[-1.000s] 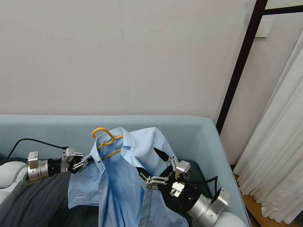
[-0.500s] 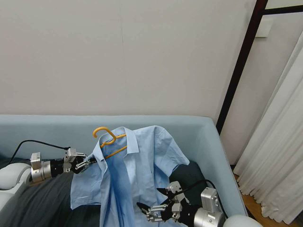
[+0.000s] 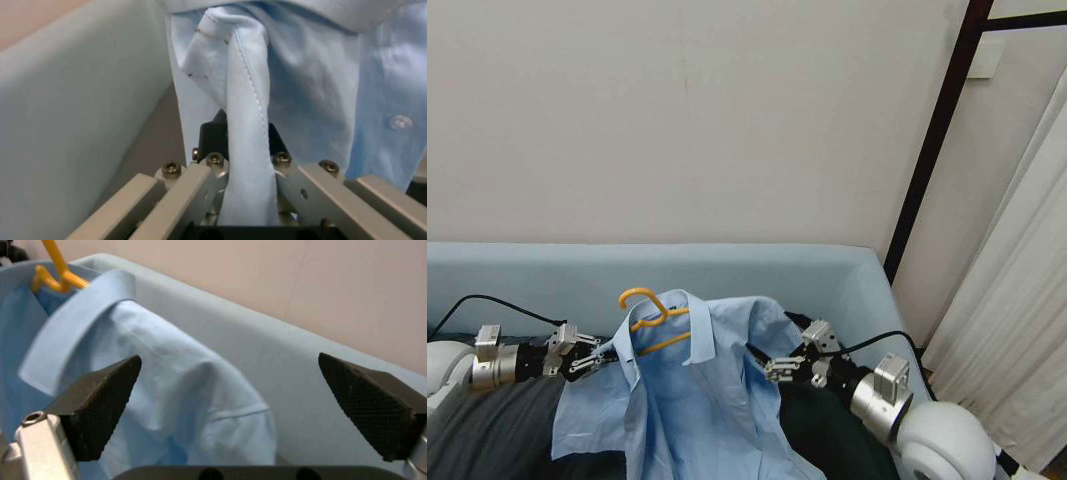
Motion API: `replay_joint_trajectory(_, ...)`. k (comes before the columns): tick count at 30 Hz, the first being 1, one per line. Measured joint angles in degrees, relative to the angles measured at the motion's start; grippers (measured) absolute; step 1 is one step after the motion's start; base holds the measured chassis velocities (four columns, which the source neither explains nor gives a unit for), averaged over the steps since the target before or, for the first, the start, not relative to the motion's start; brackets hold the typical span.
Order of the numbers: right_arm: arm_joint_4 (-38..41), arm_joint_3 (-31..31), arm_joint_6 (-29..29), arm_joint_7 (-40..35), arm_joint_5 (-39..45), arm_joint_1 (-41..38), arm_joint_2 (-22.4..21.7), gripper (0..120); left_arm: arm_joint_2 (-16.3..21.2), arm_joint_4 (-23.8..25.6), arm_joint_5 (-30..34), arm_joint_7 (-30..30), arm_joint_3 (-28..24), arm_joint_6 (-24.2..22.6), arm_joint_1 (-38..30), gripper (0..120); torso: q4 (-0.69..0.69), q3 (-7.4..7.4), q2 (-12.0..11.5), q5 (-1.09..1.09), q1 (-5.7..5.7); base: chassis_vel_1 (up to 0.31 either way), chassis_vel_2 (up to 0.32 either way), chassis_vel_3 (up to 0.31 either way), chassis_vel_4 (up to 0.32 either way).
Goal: Pick up the clothes from the sofa and hang them on the clothes hanger.
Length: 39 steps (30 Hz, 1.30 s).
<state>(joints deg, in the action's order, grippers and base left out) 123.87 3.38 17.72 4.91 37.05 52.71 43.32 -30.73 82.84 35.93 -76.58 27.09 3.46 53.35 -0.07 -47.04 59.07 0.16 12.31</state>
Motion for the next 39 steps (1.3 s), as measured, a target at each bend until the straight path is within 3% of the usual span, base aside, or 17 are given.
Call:
replay_joint_trajectory(8,-3.73,-0.59,-3.58,14.41,0.96,-2.83,-2.78,100,3.12,0.33,-0.83,-7.16,-1.24,-2.22,-2.41,1,-0.01,0.0,0.0,0.01,0.0,0.0,0.0,0.0,0.0)
replay_joint_trajectory(15,-6.25,-1.59,-3.39,25.63,3.4,-6.59,-4.03,100,3.51,0.6,-1.57,-7.84,-1.58,-2.39,-3.09,1,-0.01,0.0,0.0,0.0,0.0,0.0,0.0,0.0,0.0)
replay_joint_trajectory(19,-6.9,-3.47,-3.2,26.96,3.59,-8.5,-4.19,100,3.36,0.5,-1.71,-7.84,-1.59,-2.31,-3.09,1,-0.01,0.0,0.0,0.0,0.0,0.0,0.0,0.0,0.0)
replay_joint_trajectory(27,-11.22,-13.75,-1.43,31.13,3.15,-17.57,-3.13,100,2.75,-0.79,-2.86,-9.0,-4.36,-2.21,-6.22,1,-0.01,0.0,0.0,0.0,0.0,0.0,0.0,0.0,0.0)
replay_joint_trajectory(31,-15.05,-19.3,-0.18,31.65,5.49,-23.29,-0.4,100,1.78,-2.2,-3.68,-9.81,-7.29,-2.2,-9.54,1,0.0,0.0,0.0,0.0,0.0,0.0,0.0,0.0,0.0)
replay_joint_trajectory(39,-18.89,-23.01,0.74,33.02,4.37,-27.52,3.18,100,0.0,-3.44,-4.72,-10.31,-9.56,-1.71,-12.28,1,0.0,0.0,0.0,0.0,0.0,0.0,0.0,0.0,0.0)
